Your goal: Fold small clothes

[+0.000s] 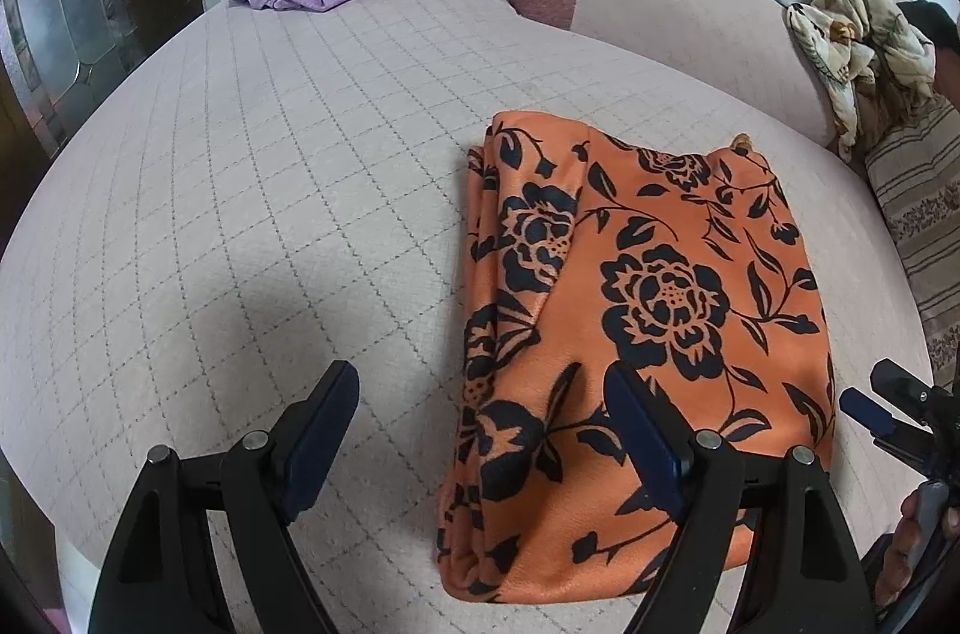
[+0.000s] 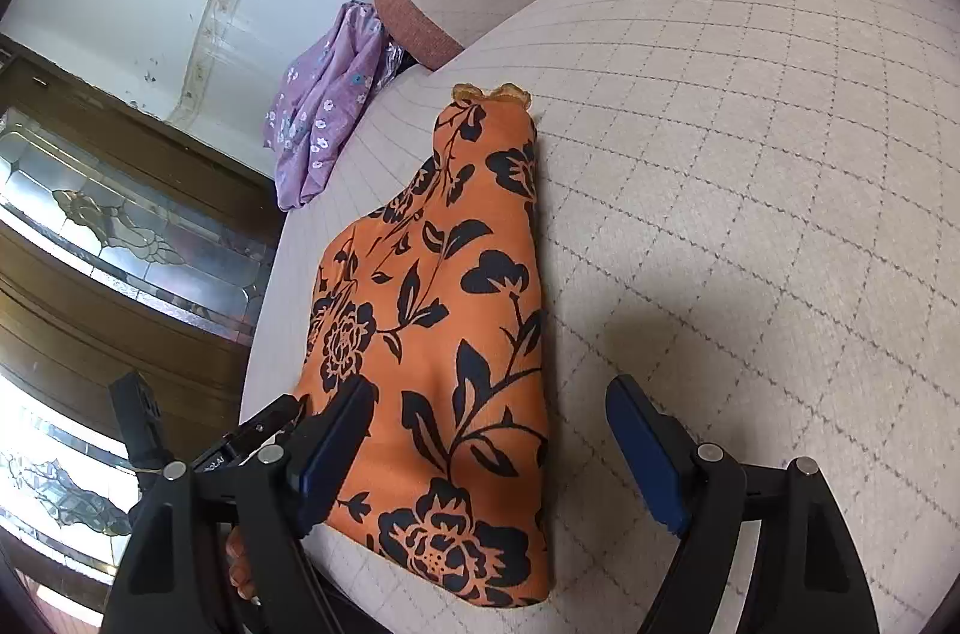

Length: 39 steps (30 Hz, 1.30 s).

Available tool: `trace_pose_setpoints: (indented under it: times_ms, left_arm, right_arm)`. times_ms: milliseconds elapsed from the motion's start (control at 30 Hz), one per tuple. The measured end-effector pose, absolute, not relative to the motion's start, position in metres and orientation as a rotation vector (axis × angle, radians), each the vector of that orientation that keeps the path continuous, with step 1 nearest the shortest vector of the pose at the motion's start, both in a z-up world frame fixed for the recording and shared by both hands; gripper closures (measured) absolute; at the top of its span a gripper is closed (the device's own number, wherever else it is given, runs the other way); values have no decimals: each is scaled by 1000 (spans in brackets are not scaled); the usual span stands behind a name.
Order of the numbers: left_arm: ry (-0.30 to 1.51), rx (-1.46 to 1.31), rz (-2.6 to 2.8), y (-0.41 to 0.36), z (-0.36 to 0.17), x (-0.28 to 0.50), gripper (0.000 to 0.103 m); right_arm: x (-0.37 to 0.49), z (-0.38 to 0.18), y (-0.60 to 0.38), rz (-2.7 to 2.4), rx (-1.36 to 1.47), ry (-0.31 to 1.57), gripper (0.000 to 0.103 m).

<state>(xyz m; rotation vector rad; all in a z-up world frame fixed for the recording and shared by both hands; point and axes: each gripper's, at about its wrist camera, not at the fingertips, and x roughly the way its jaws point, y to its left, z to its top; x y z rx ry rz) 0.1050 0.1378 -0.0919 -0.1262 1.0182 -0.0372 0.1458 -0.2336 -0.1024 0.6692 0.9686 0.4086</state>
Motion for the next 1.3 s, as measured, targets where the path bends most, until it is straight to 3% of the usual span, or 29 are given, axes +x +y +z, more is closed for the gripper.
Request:
trace_pose_setpoints:
  times_ms: [733,1000,1067,1100,1200,1300]
  left_arm:
    - [1003,-203,-81,150,-92,127,19]
    - [1101,-225,-137,142,-131,141,14]
    - [1102,-258,-189,142,-130,141,37]
    - [1119,-298,-250,142,-131,142,58]
    - [1111,-274,-255,137,-127,142,63]
    - [1064,-299,-247,137,-113,136,75]
  right_arm:
    - [176,-99,-229,414,640,982,20]
    - [205,-128,-195,475,606,1100,20]
    - [208,-130,-175,511,514,1113,39]
    - [208,-126,-169,506,468,1118,44]
    - [207,-112,-163,504,399,1097,64]
    - [201,-87,-160,527,322,1047,67]
